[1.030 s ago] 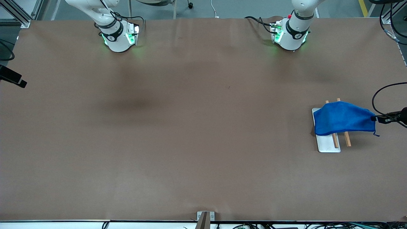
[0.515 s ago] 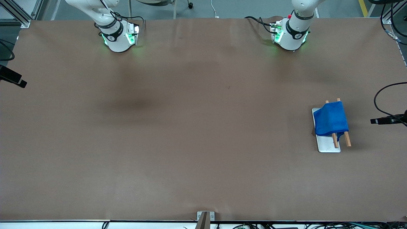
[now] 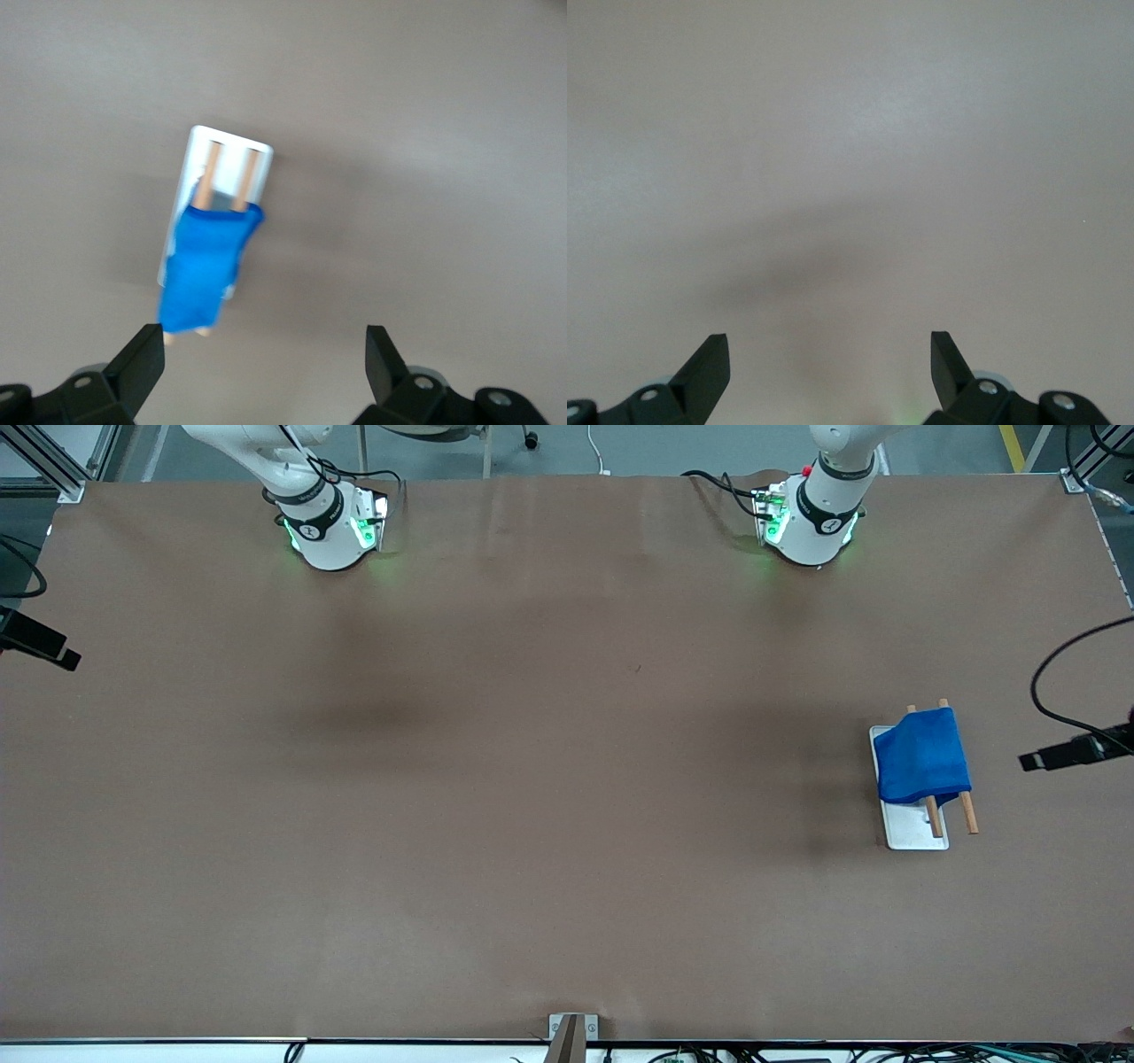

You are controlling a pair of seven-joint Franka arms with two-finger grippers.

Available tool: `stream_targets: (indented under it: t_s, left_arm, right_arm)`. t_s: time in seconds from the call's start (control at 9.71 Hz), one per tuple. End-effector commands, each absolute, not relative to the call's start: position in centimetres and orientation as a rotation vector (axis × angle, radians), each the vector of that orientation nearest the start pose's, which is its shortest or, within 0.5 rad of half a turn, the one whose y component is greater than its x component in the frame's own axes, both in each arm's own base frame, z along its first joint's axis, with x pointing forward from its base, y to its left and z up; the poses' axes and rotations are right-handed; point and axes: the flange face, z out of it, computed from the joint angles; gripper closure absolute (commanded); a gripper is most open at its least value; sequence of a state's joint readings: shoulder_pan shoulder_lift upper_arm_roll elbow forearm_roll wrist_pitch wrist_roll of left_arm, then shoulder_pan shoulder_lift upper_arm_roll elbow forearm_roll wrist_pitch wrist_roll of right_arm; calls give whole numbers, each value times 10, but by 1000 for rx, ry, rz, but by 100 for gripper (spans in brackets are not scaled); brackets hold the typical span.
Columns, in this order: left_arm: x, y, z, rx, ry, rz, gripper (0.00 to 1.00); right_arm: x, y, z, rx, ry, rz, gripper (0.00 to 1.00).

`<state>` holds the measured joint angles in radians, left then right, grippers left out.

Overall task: Right arm passes towel to left arm to hang
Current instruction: 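Release the towel and raise the left gripper off the rack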

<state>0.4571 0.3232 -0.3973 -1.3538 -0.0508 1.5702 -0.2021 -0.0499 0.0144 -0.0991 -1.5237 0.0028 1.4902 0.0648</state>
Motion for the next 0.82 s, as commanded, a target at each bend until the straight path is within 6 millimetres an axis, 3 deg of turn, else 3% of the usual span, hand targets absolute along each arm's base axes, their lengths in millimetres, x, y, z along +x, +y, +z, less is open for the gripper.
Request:
stream_targets:
  t_s: [0.0, 0.21, 0.52, 0.62, 0.72]
  left_arm:
    - [618, 29, 561, -3219, -440, 214, 0]
    - [603, -8, 597, -3153, -294, 167, 0]
    - [583, -39, 641, -3154, -199, 70, 0]
    - [562, -63, 669, -3122, -145, -28, 0]
    - [556, -69, 669, -3104, -139, -27, 0]
  right_arm:
    - [540, -83, 632, -3123, 325, 68, 0]
    - [540, -84, 636, -3124, 325, 56, 0]
    - [540, -85, 636, -3124, 327, 55, 0]
    - [540, -85, 636, -3123, 330, 55, 0]
    - [540, -86, 636, -3122, 332, 55, 0]
